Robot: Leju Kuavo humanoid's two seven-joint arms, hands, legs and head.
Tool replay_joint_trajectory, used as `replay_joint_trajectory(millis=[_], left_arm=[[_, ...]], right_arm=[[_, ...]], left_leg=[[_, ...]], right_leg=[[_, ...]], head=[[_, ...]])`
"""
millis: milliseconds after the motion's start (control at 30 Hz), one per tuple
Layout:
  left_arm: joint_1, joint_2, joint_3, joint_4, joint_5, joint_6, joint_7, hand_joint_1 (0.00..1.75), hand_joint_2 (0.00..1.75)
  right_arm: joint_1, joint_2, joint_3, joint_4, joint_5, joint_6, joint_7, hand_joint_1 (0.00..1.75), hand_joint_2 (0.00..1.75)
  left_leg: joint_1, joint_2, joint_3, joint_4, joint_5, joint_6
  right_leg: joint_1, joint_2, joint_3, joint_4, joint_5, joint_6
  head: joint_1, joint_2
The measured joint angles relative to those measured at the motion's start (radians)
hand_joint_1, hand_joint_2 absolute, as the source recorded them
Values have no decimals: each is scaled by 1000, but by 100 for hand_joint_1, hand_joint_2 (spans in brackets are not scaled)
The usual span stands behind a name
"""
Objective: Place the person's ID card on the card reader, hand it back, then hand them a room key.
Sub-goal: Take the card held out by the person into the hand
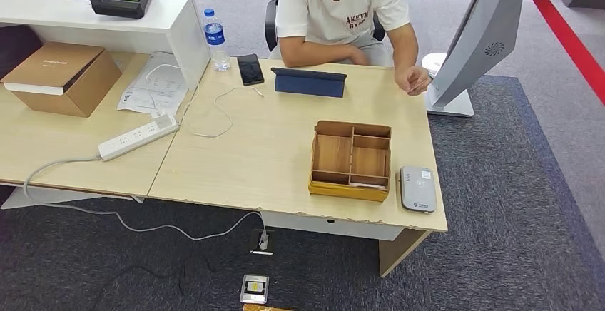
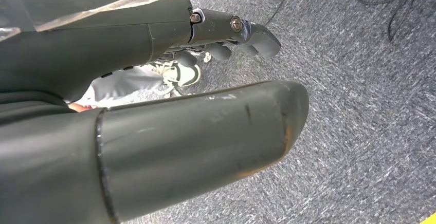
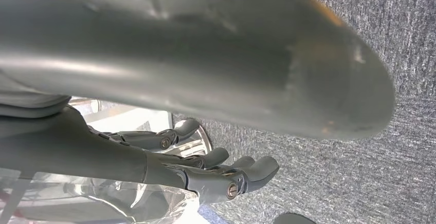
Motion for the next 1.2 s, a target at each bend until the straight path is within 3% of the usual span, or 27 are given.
replay_joint_trajectory(millis=[200,333,467,600,733,867,1033,1200], left_arm=[[0,0,0,0,-3,0,1,0,0],[0,0,0,0,3,0,2,0,0],[0,1,0,0,6,-1,1,0,0],[-1,2,0,0,10,-1,-6,0,0],[-3,3,0,0,18,5,-17,0,0],[-3,5,0,0,21,7,-31,0,0],[-4,6,0,0,9,7,-40,0,0],[-5,6,-1,0,-2,9,-45,0,0]], right_arm=[[0,0,-1,0,-9,-3,6,0,0],[-1,-2,-36,0,-131,-67,-22,0,0],[-18,-11,-126,-1,-342,-219,-163,0,175],[-76,-37,-244,-11,-486,-254,-304,0,175],[-182,-75,-343,-42,-555,-203,-436,0,175],[-290,-97,-396,-89,-595,-141,-494,0,175],[-376,-93,-381,-205,-656,-138,-499,0,175],[-384,-64,-269,-381,-694,-211,-491,0,175]], left_leg=[[0,0,0,0,0,0],[0,0,0,0,0,0],[0,0,0,0,0,0],[-1,0,0,0,0,0],[-3,2,0,0,2,1],[-3,2,0,0,3,2],[-3,0,-1,0,4,1],[-3,-1,-1,0,4,1]], right_leg=[[0,0,0,0,0,0],[0,0,0,0,0,0],[0,0,0,0,0,0],[-1,1,0,0,1,0],[-2,3,0,0,3,2],[-3,2,0,0,4,3],[-2,1,1,1,5,2],[-1,1,0,1,5,2]], head=[[0,0],[0,0],[0,0],[0,0],[0,0],[0,0],[0,0],[0,0]])
